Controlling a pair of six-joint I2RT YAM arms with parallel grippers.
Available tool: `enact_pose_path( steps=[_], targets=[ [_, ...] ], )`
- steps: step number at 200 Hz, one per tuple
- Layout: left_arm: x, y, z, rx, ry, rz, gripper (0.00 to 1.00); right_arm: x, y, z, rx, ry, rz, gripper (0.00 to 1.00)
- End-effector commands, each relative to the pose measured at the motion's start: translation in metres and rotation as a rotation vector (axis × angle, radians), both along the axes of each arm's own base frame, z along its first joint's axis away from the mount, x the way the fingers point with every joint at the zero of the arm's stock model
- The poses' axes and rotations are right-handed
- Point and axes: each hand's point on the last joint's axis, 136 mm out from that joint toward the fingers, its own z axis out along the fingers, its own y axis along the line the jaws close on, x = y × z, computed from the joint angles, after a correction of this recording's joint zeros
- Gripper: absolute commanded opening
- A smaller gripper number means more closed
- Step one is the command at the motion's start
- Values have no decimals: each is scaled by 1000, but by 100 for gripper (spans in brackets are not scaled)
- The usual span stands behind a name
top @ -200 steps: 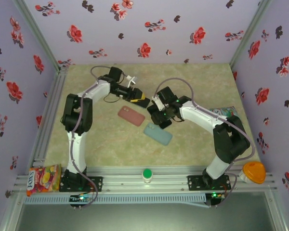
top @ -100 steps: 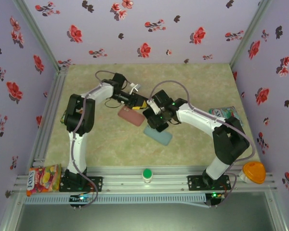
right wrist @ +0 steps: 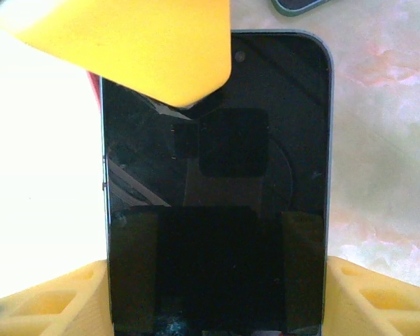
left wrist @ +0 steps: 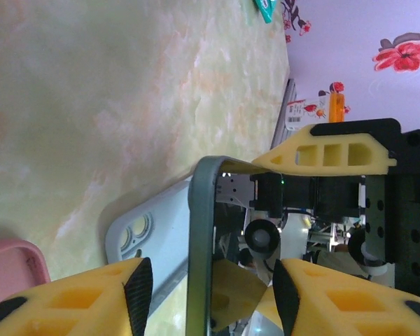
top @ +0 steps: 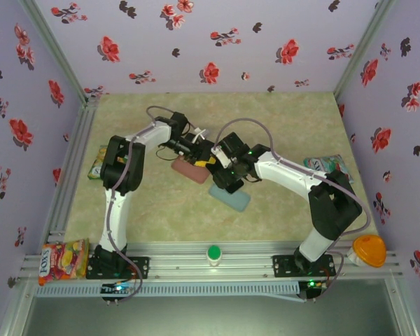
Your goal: Put the phone into the phone case
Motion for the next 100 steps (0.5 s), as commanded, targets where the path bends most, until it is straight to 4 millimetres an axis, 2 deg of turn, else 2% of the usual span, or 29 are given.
enact_pose_path(
  steps=[1,100],
  targets=[
    [-3,-4,6,-44,6,-26,52,3,2,11,-7,-35,13,61],
    [-14,-9,0,-38,48,-54,48,3,5,17,12,-43,16,61]
  ],
)
